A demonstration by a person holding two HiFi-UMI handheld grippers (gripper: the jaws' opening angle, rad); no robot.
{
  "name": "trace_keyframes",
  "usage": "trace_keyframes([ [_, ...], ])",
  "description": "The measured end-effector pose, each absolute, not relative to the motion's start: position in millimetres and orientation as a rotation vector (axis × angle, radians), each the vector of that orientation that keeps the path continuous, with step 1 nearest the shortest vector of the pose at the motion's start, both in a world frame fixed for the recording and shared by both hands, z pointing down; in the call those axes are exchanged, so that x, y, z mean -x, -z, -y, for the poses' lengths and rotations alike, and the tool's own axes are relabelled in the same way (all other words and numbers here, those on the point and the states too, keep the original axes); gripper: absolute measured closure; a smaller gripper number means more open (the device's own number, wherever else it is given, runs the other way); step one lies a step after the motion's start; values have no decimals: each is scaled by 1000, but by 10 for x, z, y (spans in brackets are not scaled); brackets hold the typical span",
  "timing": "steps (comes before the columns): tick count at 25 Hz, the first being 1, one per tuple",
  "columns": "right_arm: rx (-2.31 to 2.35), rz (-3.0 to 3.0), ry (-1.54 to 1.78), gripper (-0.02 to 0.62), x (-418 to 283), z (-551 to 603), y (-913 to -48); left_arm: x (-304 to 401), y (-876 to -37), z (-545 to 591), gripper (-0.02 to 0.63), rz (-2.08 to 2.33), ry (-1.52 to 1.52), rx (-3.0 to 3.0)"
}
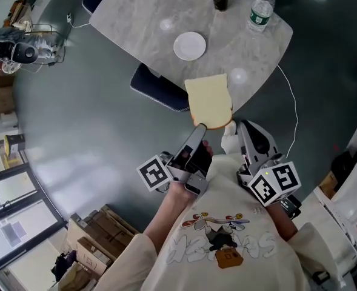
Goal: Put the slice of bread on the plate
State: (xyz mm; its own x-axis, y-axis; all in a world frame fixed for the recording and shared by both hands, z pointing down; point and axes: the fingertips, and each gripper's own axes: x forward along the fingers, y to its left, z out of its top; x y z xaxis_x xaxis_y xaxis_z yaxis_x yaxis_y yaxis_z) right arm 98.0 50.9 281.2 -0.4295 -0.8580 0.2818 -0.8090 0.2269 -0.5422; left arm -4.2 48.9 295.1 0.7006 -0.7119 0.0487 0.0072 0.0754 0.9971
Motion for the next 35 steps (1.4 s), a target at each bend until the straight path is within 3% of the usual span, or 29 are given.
trace_keyframes([
  [11,1472,-2436,1056,589,-1240,-152,-2801,-189,-2911,-181,518,787,618,-1397],
  [35,1474,-2646,1019,589,-988,435,-3028,-40,-3244,564,520,804,556,-1386],
])
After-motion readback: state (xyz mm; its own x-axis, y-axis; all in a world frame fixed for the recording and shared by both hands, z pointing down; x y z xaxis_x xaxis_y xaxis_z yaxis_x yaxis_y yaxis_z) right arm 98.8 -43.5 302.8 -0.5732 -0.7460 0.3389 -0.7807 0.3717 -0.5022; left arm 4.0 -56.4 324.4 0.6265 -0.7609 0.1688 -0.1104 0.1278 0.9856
